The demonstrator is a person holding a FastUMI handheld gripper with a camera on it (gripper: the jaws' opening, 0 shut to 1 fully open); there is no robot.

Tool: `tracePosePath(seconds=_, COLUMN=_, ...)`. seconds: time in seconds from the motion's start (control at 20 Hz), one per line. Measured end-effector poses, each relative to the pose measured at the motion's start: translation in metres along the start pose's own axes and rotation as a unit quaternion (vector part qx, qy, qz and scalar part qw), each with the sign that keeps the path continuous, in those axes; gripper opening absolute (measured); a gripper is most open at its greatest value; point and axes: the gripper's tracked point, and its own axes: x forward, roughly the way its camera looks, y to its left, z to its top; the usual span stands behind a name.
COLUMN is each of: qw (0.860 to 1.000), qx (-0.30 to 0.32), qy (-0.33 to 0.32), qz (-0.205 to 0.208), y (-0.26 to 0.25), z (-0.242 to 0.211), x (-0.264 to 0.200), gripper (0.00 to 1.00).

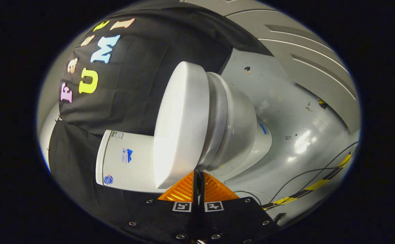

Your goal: Open the toilet lid.

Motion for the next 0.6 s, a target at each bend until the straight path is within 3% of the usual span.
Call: tracePosePath(seconds=0.6, qw=0.992, qx=-0.104, qy=-0.037, qz=-0.064, y=0.039, z=0.008, x=-0.020, gripper=0.00)
